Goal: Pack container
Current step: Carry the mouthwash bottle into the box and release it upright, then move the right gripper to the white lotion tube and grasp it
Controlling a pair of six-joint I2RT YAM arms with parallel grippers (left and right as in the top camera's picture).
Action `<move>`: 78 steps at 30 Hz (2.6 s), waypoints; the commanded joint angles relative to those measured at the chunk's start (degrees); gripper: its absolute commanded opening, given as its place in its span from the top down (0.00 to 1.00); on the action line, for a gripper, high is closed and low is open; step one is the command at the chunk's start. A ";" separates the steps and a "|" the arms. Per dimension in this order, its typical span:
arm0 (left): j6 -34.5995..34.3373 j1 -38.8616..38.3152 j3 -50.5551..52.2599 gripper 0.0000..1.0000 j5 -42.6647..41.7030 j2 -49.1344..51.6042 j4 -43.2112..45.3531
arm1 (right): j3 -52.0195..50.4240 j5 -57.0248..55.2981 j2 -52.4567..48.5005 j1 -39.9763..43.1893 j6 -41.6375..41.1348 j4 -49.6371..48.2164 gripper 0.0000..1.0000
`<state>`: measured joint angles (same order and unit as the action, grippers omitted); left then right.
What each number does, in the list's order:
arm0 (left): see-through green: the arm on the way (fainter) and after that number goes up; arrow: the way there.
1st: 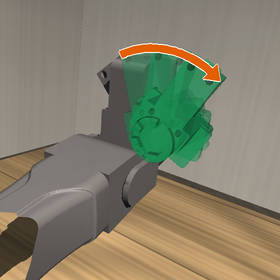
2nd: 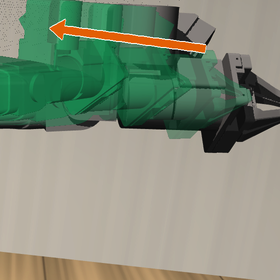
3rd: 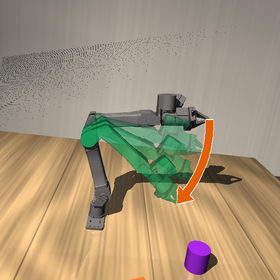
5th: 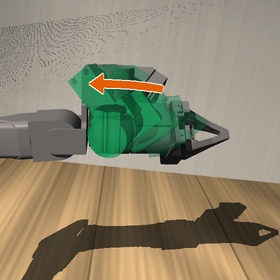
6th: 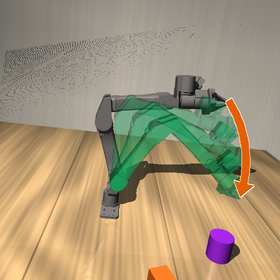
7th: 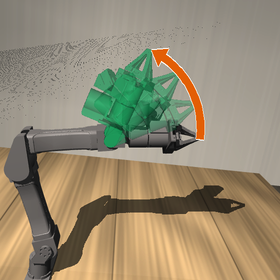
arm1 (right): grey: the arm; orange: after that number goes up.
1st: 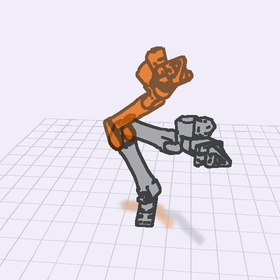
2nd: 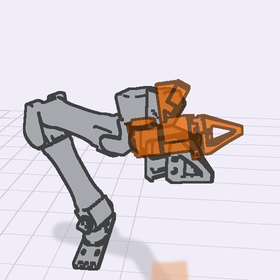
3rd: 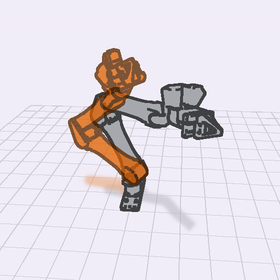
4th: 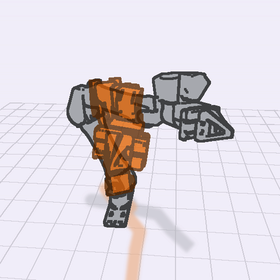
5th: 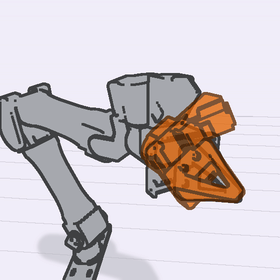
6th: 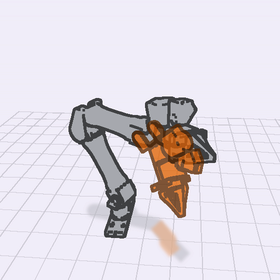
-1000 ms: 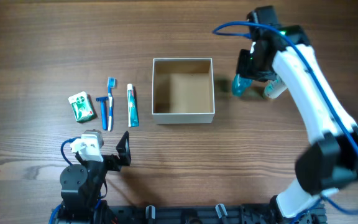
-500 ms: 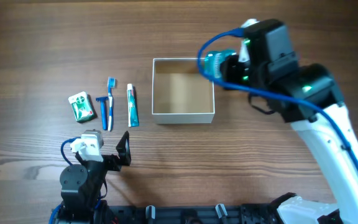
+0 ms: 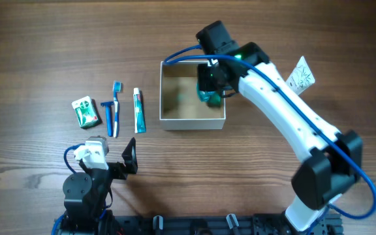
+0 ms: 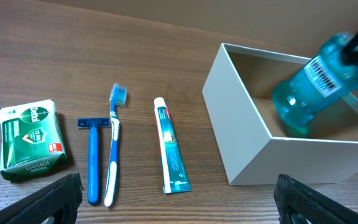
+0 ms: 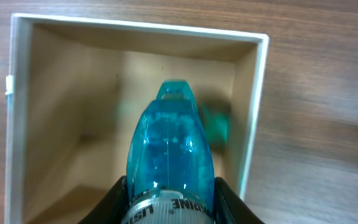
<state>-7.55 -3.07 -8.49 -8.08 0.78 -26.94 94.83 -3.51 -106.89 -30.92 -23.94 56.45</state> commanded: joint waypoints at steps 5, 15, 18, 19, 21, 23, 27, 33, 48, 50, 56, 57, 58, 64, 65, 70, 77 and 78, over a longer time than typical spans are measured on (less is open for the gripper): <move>0.72 -0.31 0.74 0.00 -1.73 -0.61 -0.02 | 0.83 -6.84 -0.55 1.40 -6.25 -3.96 0.95; 0.72 -0.31 0.74 0.00 -1.73 -0.61 -0.02 | 0.83 -3.54 -0.63 5.29 -5.97 -4.66 0.94; 0.72 -0.31 0.74 0.00 -1.73 -0.61 -0.02 | 0.83 -3.50 -0.63 5.29 -5.97 -4.59 0.78; 0.72 -0.31 0.74 0.00 -1.73 -0.61 -0.02 | 0.83 -2.97 -0.63 5.29 -5.20 -4.55 0.78; 0.72 -0.31 0.74 0.00 -1.70 -0.61 -0.02 | 0.83 -2.67 -0.63 5.29 -4.31 -4.59 0.76; 0.72 -0.31 0.74 0.00 -1.73 -0.61 -0.02 | 0.83 -2.71 -0.63 5.29 -4.26 -4.61 0.71; 0.74 -0.31 0.74 0.00 -1.70 -0.61 -0.04 | 0.83 -2.91 -0.63 5.29 -4.22 -4.79 0.63; 0.72 -0.31 0.74 0.00 -1.70 -0.61 -0.02 | 0.83 -2.89 -0.63 5.29 -3.02 -4.76 0.44; 0.72 -0.31 0.74 0.00 -1.73 -0.61 -0.02 | 0.85 -2.89 3.52 5.29 -2.36 -2.54 0.10; 0.72 -0.31 0.74 0.00 -1.73 -0.61 -0.02 | 0.85 -2.91 6.82 5.29 -1.33 -1.84 0.09; 0.72 -0.31 0.74 0.00 -1.73 -0.61 -0.02 | 0.85 -6.49 17.40 5.97 0.17 -0.31 0.10; 0.72 -0.31 0.74 0.00 -1.73 -0.61 -0.04 | 0.85 -8.15 18.93 6.47 0.22 -0.07 0.10; 0.72 -0.31 0.74 0.00 -1.70 -0.61 -0.04 | 0.85 -9.55 20.20 7.21 0.31 0.11 0.10; 0.72 -0.31 0.74 0.00 -1.70 -0.61 -0.02 | 0.85 -9.88 22.25 17.14 6.12 0.15 0.14; 0.72 -0.31 0.74 0.00 -1.73 -0.61 -0.02 | 0.85 -9.44 21.79 19.43 7.21 0.22 0.16; 0.72 -0.31 0.74 0.00 -1.70 -0.61 -0.02 | 0.83 -3.87 17.62 29.62 10.95 0.09 0.17; 0.72 -0.31 0.74 0.00 -1.73 -0.61 -0.02 | 0.83 4.09 11.82 34.64 13.46 4.26 0.21; 0.72 -0.31 0.74 0.00 -1.73 -0.61 -0.02 | 0.83 4.07 11.10 34.64 13.51 5.27 0.21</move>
<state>-7.55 -3.07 -8.49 -8.08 0.78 -26.94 95.33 -4.27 -93.21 3.70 -12.67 59.61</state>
